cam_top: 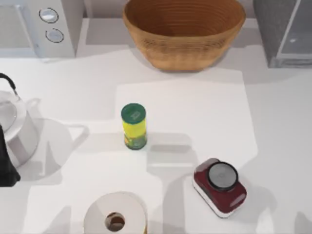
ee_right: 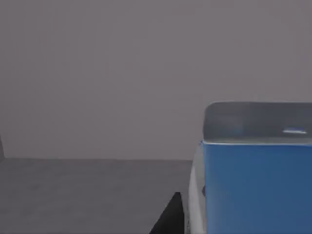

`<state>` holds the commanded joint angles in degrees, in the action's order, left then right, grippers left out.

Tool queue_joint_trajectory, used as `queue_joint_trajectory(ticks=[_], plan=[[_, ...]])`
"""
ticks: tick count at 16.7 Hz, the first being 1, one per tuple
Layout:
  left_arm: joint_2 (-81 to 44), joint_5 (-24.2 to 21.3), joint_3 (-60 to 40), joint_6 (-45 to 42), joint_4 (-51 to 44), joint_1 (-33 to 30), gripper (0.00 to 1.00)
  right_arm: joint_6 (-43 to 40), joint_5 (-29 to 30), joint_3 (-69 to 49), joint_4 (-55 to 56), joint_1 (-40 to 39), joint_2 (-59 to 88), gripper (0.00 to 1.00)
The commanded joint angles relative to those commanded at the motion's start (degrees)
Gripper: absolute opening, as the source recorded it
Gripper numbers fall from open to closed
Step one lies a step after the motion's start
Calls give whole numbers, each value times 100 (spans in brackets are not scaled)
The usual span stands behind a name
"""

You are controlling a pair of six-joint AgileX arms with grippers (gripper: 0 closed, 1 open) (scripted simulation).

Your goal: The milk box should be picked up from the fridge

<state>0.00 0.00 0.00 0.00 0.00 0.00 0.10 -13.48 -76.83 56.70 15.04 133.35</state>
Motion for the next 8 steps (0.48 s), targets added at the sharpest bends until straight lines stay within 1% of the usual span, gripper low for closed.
queue_joint_trajectory(ticks=[5,8], plan=[[0,0,0,0,0,0,100,10,-2,6,1,13,-15,0],[0,0,0,0,0,0,100,16,-57,411,274,114,-323,0]])
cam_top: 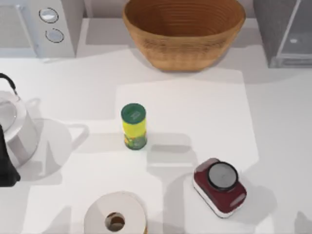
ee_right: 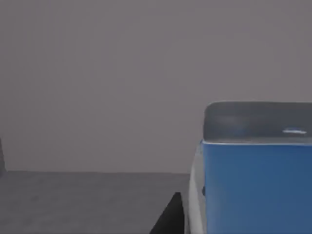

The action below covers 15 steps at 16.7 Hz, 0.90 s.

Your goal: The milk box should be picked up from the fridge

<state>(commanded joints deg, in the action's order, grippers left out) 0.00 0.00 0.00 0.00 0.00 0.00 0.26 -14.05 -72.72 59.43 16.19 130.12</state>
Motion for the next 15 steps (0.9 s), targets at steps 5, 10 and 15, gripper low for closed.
queue_joint_trajectory(ticks=[5,10,15], plan=[[0,0,0,0,0,0,100,0,-213,1491,516,72,-546,0],[0,0,0,0,0,0,100,8,-327,2308,1054,248,-1075,0],[0,0,0,0,0,0,100,28,-302,2307,1013,219,-1081,0]])
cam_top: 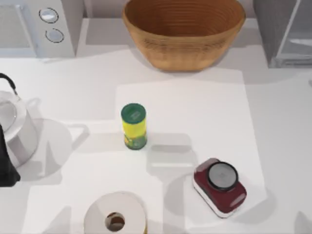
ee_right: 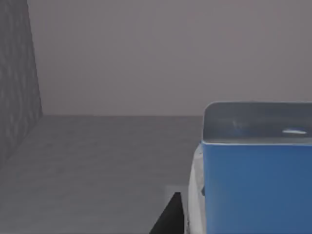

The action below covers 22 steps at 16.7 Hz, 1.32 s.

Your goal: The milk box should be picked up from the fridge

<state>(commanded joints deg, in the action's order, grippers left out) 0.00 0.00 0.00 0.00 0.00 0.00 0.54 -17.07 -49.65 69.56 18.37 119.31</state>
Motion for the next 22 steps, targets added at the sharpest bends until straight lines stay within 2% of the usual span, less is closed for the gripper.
queue_joint_trajectory(ticks=[4,8,13,18,22], plan=[[0,0,0,0,0,0,100,132,126,227,-353,-103,-684,0],[0,0,0,0,0,0,100,281,145,745,-1127,-548,-2178,0],[0,0,0,0,0,0,100,223,356,1764,-2596,-1138,-5365,0],[0,0,0,0,0,0,100,32,1098,3078,-4410,-1275,-8897,0],[0,0,0,0,0,0,100,-12,1596,4159,-5867,-1438,-10826,0]])
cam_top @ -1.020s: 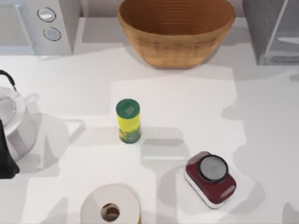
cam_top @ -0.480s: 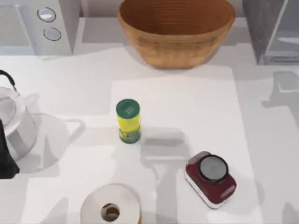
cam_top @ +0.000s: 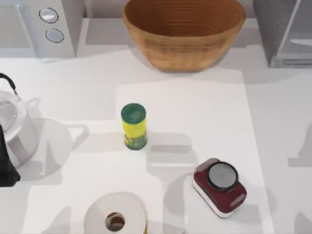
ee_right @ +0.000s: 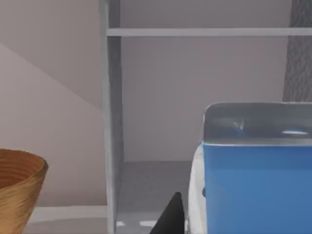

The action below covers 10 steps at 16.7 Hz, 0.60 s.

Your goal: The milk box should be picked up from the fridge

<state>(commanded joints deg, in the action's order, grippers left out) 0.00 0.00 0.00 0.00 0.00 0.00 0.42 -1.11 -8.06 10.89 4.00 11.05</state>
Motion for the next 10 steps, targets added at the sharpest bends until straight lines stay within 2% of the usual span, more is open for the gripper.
queue_joint_trajectory(ticks=[4,10], plan=[[0,0,0,0,0,0,100,-30,118,695,-941,-319,-969,0],[0,0,0,0,0,0,100,-30,105,802,-1080,-379,-1079,0]])
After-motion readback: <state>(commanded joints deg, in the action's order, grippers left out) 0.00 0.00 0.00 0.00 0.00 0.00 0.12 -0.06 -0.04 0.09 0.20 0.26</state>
